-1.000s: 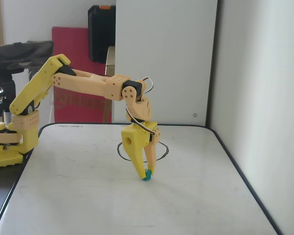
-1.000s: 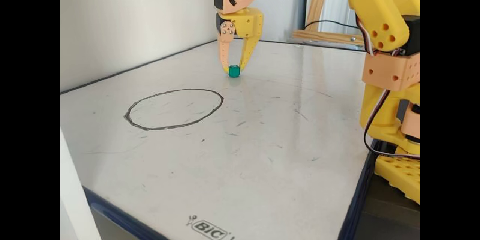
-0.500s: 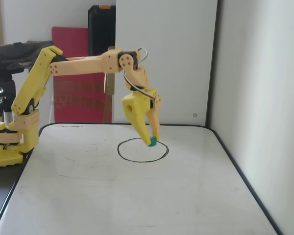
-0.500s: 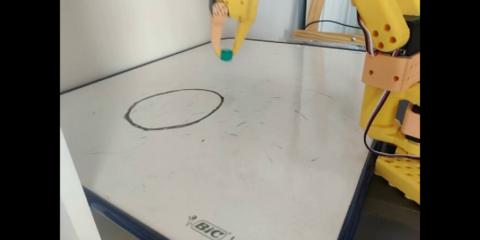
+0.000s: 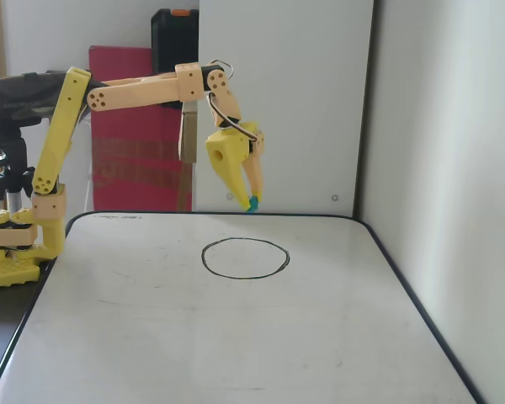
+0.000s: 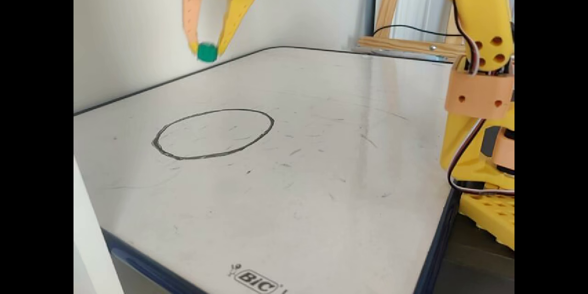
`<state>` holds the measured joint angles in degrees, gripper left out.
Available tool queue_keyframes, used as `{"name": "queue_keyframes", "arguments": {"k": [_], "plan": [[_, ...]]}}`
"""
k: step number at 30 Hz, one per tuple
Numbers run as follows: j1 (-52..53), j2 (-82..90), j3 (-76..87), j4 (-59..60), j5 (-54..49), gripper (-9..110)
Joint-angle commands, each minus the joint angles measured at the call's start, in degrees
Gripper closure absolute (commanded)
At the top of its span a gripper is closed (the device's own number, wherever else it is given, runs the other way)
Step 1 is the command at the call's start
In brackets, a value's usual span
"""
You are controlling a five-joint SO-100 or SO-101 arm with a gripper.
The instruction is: Grasp a green cube and put it in the black circle
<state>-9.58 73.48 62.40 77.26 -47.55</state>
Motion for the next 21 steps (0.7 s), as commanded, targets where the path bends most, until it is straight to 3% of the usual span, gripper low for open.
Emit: {"name": "queue_keyframes", "arguments": {"k": [1, 21], "plan": [[-1.32, 0.79, 2.81, -2.81, 1.14, 101], [1.14, -8.44, 4.66, -5.54, 1.93, 101]]}}
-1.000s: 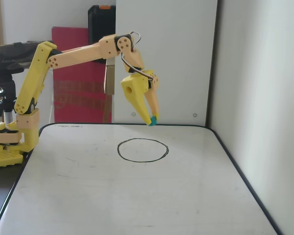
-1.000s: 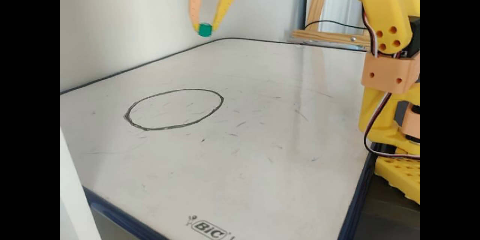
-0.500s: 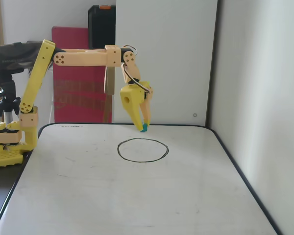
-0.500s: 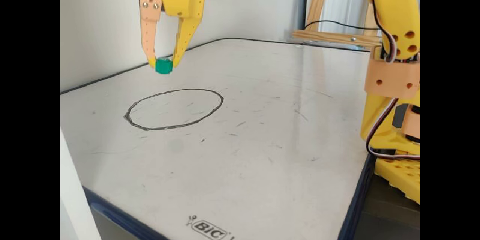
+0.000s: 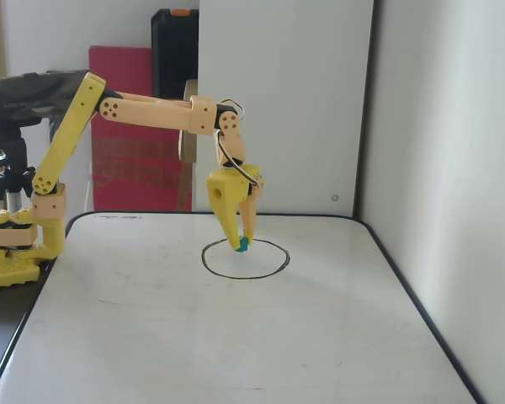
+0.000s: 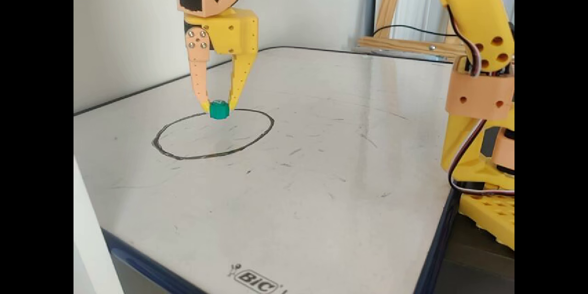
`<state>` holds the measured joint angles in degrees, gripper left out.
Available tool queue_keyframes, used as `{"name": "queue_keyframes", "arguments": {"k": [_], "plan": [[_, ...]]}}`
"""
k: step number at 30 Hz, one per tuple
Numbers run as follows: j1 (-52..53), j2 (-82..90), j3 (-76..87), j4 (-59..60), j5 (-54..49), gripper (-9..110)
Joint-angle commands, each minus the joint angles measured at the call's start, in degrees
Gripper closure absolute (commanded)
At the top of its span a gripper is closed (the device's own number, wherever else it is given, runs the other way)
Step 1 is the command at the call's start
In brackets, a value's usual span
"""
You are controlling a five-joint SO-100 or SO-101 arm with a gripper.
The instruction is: Grasp a green cube and put it in the black circle
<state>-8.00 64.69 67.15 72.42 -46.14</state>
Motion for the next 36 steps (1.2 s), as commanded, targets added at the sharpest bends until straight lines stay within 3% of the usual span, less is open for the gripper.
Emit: {"name": "queue_keyframes", "arguments": {"k": [1, 30, 36], "plan": [[-0.62, 0.18, -0.09, -0.88, 0.70, 101], [-0.44, -0.18, -0.79, -2.37, 1.67, 89], [-0.44, 11.07, -9.05, 6.06, 5.54, 90]]}}
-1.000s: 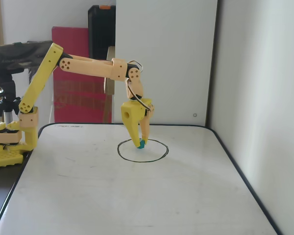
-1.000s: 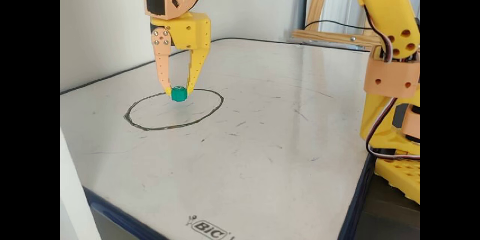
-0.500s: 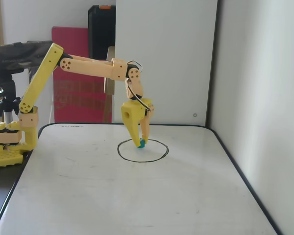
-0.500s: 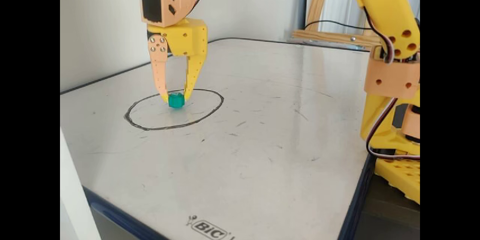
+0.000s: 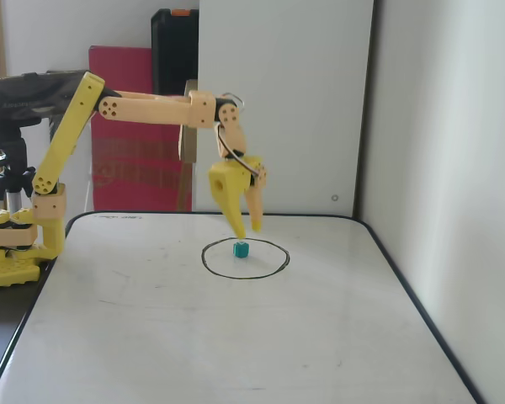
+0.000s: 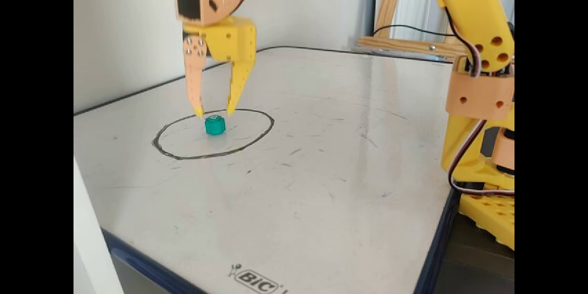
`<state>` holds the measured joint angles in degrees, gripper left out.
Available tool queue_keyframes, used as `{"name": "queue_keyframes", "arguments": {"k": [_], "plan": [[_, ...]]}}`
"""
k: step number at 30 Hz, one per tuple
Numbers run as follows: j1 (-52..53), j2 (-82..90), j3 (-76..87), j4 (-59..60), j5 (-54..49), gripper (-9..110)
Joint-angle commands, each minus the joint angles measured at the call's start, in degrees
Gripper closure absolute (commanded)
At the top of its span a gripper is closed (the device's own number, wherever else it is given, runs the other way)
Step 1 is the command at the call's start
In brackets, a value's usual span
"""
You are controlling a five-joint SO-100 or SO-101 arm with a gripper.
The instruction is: Grasp a green cube and put it in the black circle
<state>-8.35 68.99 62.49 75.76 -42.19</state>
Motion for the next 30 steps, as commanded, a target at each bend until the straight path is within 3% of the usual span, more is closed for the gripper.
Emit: {"name": "queue_keyframes", "arguments": {"k": [1, 4, 7, 12, 20, 30], "plan": [[-0.26, 9.67, -5.27, 4.66, 3.96, 91], [-0.35, 19.60, -3.78, 7.12, 20.30, 101], [-0.18, 31.38, 5.71, 6.42, 35.07, 101], [-0.88, 55.99, 31.55, 0.26, 48.25, 101], [-1.85, 91.93, 68.38, -10.20, 46.23, 101], [2.90, 113.55, 95.98, -21.62, 44.03, 101]]}}
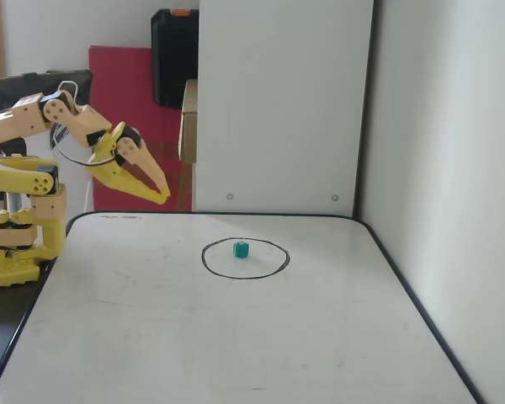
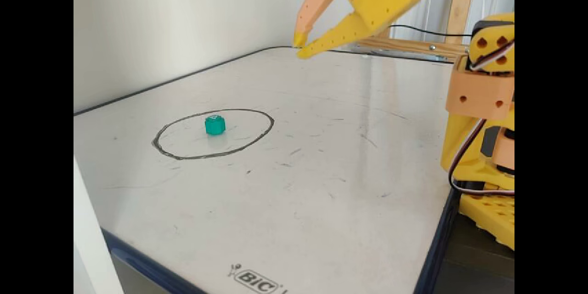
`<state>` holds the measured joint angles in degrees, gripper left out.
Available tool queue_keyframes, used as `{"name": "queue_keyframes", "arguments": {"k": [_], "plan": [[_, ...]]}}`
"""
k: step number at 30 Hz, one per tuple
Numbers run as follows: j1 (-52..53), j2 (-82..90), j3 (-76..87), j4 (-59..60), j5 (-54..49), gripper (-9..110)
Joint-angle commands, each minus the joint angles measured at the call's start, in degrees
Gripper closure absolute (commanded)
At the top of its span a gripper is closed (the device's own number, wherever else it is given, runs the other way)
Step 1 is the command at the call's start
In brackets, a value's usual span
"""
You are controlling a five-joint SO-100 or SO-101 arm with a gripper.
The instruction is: Grasp a green cube and put it in the black circle
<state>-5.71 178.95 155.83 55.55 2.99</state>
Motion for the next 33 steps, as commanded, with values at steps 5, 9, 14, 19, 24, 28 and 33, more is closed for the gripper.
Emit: {"name": "queue_keyframes", "arguments": {"k": [5, 9, 14, 19, 24, 28, 33], "plan": [[0.88, 8.79, 11.16, -4.92, -4.22, 101], [0.88, 12.48, 16.52, -5.01, -5.63, 101], [0.26, 14.24, 19.42, -4.13, -5.80, 101], [0.26, 14.68, 21.71, -5.27, -6.24, 101], [0.00, 14.68, 23.38, -6.50, -6.59, 101], [-0.18, 14.77, 24.08, -5.71, -6.59, 101], [-0.26, 14.77, 24.08, -5.80, -6.59, 101]]}}
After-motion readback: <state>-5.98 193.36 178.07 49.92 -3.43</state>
